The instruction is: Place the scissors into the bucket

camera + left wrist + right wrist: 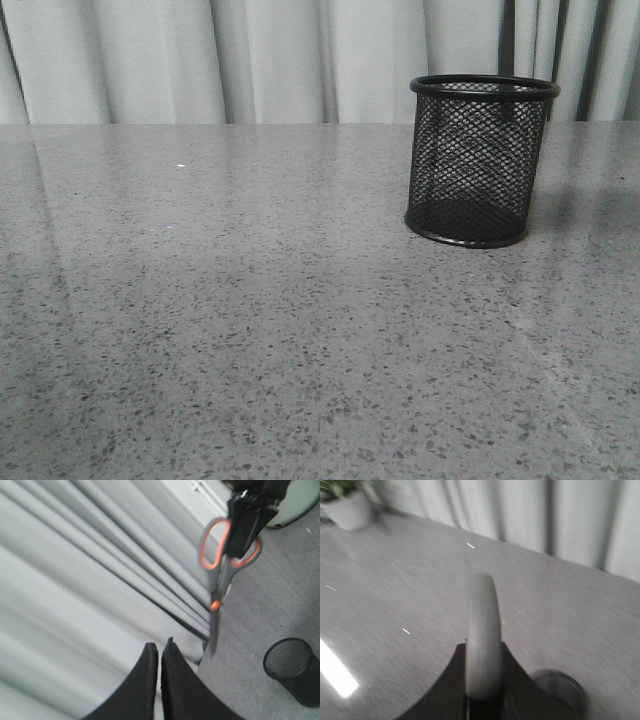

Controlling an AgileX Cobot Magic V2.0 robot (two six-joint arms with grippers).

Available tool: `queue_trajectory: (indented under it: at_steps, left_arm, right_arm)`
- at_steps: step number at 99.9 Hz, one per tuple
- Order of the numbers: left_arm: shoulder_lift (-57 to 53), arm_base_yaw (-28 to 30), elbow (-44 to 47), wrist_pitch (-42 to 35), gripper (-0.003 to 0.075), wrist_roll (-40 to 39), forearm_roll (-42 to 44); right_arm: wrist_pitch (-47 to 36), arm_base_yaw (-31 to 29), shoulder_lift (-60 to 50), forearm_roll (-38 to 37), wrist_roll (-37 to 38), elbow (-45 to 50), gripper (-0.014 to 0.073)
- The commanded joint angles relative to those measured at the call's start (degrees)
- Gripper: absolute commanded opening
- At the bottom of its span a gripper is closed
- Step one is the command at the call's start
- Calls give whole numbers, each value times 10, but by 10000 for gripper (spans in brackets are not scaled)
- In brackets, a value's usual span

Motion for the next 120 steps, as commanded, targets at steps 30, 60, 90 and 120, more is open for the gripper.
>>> queue_trajectory:
  at_steps: [30,60,90,120]
  left_arm:
    - [-43,1,74,85,-21,-126,151]
    - [-43,1,96,82,-21,-126,119]
    - [-43,1,98,62,-21,-126,107]
    - [-43,1,117,42,-21,-126,97]
  right_arm:
    - [122,-1,-24,-155,102,-62,-62]
    - [122,31,-19,-153,111,7,-62]
    - [122,31,1,-155,111,53,-62]
    - [120,33,91,-157,111,53,-62]
